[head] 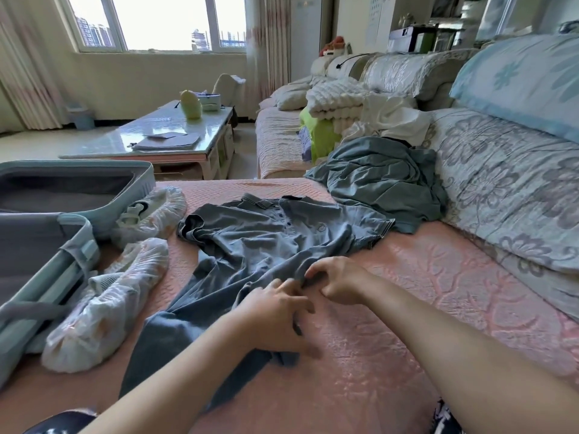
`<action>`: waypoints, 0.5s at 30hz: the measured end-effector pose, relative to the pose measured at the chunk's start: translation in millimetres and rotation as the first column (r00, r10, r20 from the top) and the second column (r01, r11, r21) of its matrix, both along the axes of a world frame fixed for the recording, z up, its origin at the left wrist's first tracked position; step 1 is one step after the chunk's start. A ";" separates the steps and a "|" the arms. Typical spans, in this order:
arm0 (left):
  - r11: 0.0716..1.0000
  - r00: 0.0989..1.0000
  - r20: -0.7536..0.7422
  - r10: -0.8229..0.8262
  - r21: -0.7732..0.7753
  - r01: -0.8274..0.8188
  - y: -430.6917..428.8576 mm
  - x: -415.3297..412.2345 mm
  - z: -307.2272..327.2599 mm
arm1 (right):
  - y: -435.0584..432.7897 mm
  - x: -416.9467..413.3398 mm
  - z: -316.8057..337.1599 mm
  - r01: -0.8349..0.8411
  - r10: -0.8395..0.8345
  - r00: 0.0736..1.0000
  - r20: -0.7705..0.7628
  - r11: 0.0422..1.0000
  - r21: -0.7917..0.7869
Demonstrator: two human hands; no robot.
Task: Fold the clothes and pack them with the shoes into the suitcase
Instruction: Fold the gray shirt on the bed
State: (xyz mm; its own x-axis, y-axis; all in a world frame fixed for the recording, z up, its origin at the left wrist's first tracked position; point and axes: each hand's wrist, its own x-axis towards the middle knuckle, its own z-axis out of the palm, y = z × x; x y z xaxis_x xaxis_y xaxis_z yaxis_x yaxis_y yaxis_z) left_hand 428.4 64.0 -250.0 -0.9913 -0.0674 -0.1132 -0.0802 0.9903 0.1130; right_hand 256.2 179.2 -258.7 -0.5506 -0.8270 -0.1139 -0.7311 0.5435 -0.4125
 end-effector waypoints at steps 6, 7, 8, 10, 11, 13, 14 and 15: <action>0.964 0.975 -0.076 0.210 0.183 -0.193 -59.4 -14.1 -15.6 | -22.8 -5.3 -8.0 -0.066 0.078 0.975 -0.210 0.996 0.062; 0.938 0.952 -0.128 0.277 0.251 -0.239 -68.6 -15.8 -13.7 | -25.2 -6.8 -9.4 -0.067 0.076 0.967 -0.245 0.997 0.047; 0.903 0.918 -0.176 0.355 0.320 -0.288 -74.7 -15.4 -9.0 | -27.8 -9.9 -11.1 -0.067 0.073 0.959 -0.275 0.997 0.030; 0.828 0.825 -0.271 0.496 0.433 -0.356 -82.2 -15.1 1.9 | -31.1 -17.2 -12.7 -0.089 0.070 0.943 -0.325 0.995 -0.046; 0.780 0.781 -0.293 0.551 0.514 -0.357 -84.0 -16.3 8.1 | -30.9 -20.4 -11.7 -0.101 0.066 0.936 -0.345 0.991 -0.086; 0.615 0.716 -0.282 0.638 0.746 -0.255 -82.2 -19.9 24.4 | -26.0 -25.6 -4.7 -0.118 0.047 0.925 -0.378 0.979 -0.168; 0.494 0.697 -0.247 0.673 0.852 -0.174 -77.6 -21.9 32.1 | -21.4 -28.5 0.1 -0.125 0.035 0.918 -0.396 0.971 -0.205; 0.369 0.698 -0.196 0.689 0.924 -0.104 -69.9 -23.2 39.6 | -14.6 -31.0 5.4 -0.127 0.020 0.911 -0.413 0.964 -0.235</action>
